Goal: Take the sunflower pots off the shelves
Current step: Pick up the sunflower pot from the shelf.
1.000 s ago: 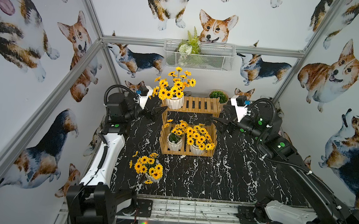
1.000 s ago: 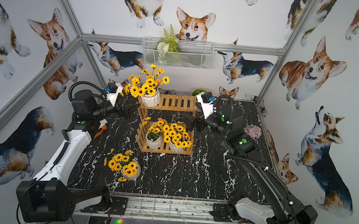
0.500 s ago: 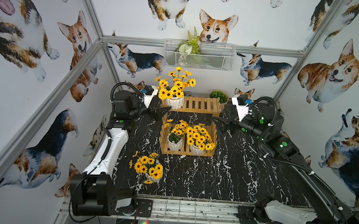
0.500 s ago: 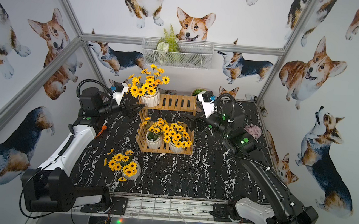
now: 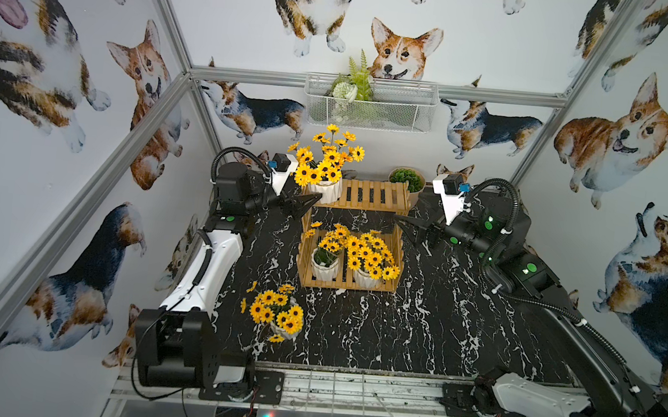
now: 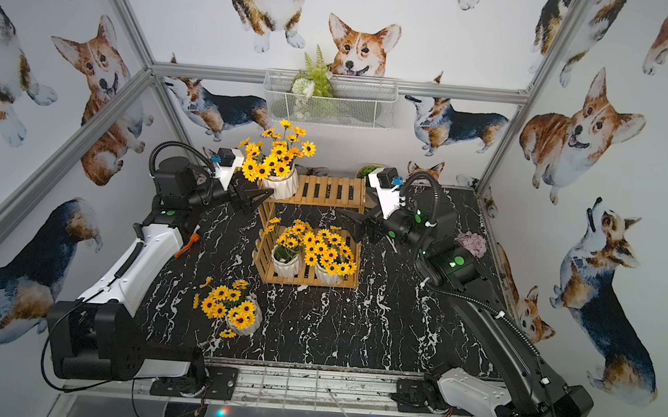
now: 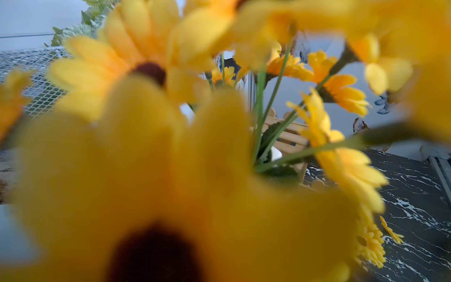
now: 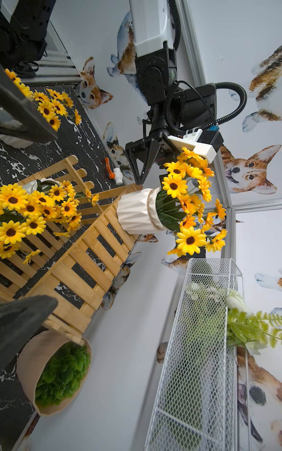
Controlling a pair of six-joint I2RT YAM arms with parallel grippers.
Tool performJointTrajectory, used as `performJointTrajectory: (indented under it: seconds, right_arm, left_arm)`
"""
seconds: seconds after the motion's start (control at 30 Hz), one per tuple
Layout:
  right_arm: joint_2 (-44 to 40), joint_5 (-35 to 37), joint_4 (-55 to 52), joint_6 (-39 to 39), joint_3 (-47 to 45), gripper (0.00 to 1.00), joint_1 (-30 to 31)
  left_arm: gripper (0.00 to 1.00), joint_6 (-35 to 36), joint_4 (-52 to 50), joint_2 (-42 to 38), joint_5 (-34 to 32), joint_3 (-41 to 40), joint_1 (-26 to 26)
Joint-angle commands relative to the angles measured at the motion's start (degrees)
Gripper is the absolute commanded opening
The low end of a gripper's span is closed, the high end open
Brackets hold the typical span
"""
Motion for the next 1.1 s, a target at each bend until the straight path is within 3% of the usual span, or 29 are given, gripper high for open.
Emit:
performJointTrajectory:
  seconds: [0.0,1.07]
  right_arm:
    - [0.0,-0.3,-0.4,-0.9,0.7,1.0,-0.1]
    - [1.0,-0.4,-0.7,-1.2,-0.5,1.0,-0.1]
  left_arm:
    - [1.0,1.2,1.6,0.7,1.4,1.1,-0.4]
    - [1.0,0.5,1.7,4.8,0.1,4.6,-3.4]
